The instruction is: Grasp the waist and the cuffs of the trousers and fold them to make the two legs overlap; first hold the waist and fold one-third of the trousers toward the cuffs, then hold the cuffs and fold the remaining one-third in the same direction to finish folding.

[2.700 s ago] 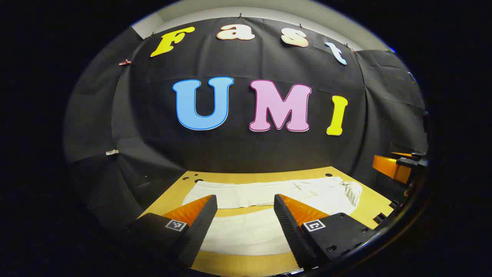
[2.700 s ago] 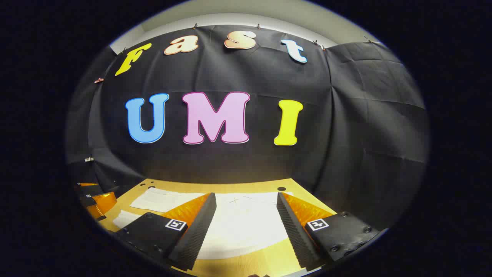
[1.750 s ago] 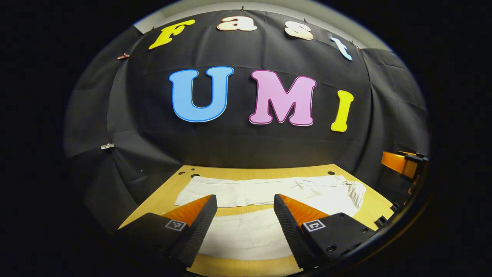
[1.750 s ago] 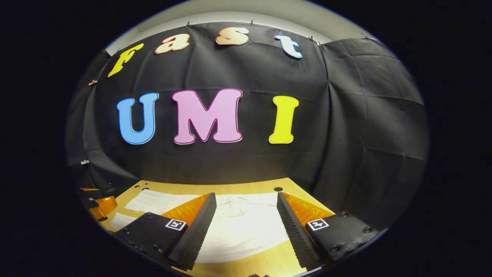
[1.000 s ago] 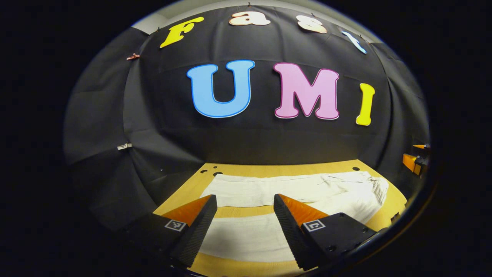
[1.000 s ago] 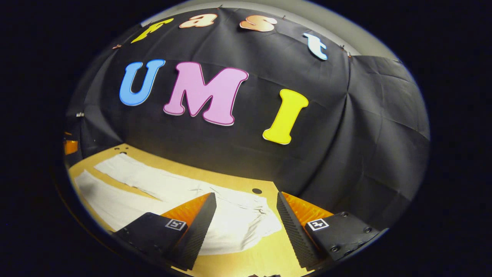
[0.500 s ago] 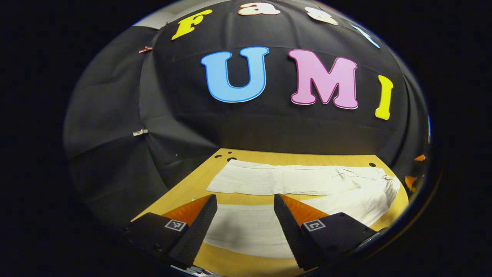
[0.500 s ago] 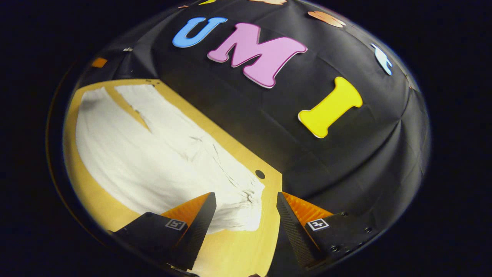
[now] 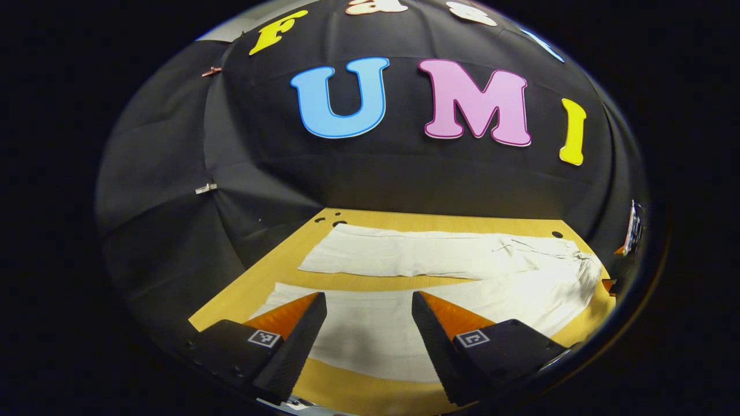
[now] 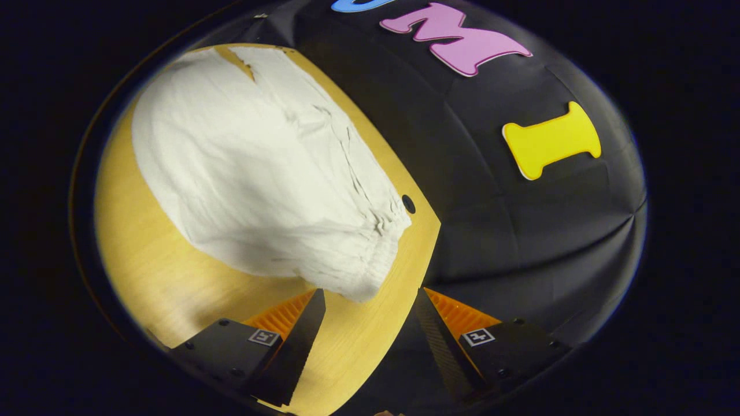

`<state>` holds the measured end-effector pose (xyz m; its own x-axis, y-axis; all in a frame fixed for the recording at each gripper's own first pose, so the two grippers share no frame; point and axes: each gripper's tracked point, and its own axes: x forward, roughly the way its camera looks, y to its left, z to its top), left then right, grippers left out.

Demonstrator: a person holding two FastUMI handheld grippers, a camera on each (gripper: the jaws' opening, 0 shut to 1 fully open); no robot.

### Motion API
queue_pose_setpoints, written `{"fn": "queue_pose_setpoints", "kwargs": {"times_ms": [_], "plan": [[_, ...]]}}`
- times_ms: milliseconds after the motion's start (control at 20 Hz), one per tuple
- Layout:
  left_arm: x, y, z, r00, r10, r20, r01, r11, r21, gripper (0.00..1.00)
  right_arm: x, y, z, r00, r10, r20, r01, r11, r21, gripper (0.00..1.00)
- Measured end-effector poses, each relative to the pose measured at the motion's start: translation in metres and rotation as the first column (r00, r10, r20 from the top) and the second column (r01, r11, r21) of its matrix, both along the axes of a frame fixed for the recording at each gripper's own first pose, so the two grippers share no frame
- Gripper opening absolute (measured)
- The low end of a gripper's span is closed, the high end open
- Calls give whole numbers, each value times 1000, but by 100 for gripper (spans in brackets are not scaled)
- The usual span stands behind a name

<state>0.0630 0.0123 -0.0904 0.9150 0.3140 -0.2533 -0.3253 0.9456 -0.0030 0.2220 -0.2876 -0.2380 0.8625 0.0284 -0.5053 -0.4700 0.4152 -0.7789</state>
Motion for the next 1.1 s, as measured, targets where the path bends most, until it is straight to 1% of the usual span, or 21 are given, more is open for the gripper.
{"fn": "queue_pose_setpoints", "kwargs": {"times_ms": [100, 200, 300, 350, 450, 600, 700, 750, 800, 850, 900, 950, 1000, 1050, 1100], "plan": [[0, 1, -1, 1000, 12, -3, -12, 1000, -10, 95, 4, 4, -13, 999, 32, -15, -33, 999, -44, 98], [-3, 7, -3, 1000, 23, -14, -23, 1000, -3, 95, 7, 13, -21, 996, 84, -21, -86, 991, -102, 97], [-6, 15, -8, 999, 36, -33, -36, 999, 7, 95, 10, 26, -29, 988, 153, -26, -155, 975, -159, 98], [-9, 19, -8, 998, 45, -41, -44, 999, 12, 95, 15, 31, -28, 982, 191, -12, -189, 962, -196, 97], [-12, 26, -10, 997, 61, -48, -61, 998, 20, 95, 20, 43, -30, 970, 243, -4, -237, 941, -241, 96], [-20, 34, -24, 994, 71, -82, -67, 997, 43, 95, 31, 49, -34, 961, 277, -25, -273, 924, -270, 94], [-26, 41, -39, 990, 61, -124, -51, 995, 83, 97, 34, 51, -37, 958, 282, -60, -287, 921, -262, 88], [-29, 44, -46, 988, 55, -145, -40, 993, 108, 97, 34, 51, -40, 955, 287, -79, -298, 919, -259, 83], [-32, 49, -54, 985, 49, -168, -26, 991, 133, 97, 31, 50, -43, 951, 290, -103, -307, 917, -255, 81], [-36, 55, -61, 981, 45, -191, -14, 987, 158, 97, 30, 50, -46, 948, 294, -118, -316, 914, -257, 70], [-38, 59, -68, 976, 44, -211, -8, 985, 172, 97, 29, 51, -49, 945, 298, -136, -324, 909, -261, 65], [-43, 64, -76, 971, 46, -234, -3, 984, 181, 98, 26, 50, -55, 941, 300, -158, -333, 903, -271, 51], [-46, 68, -83, 966, 48, -256, 0, 983, 184, 98, 24, 50, -56, 937, 306, -166, -343, 893, -290, 45], [-50, 70, -91, 960, 46, -276, 7, 982, 187, 98, 22, 51, -61, 931, 317, -180, -359, 883, -302, 32], [-53, 72, -99, 954, 48, -297, 13, 980, 201, 98, 18, 52, -62, 924, 331, -192, -377, 873, -308, 27]]}}
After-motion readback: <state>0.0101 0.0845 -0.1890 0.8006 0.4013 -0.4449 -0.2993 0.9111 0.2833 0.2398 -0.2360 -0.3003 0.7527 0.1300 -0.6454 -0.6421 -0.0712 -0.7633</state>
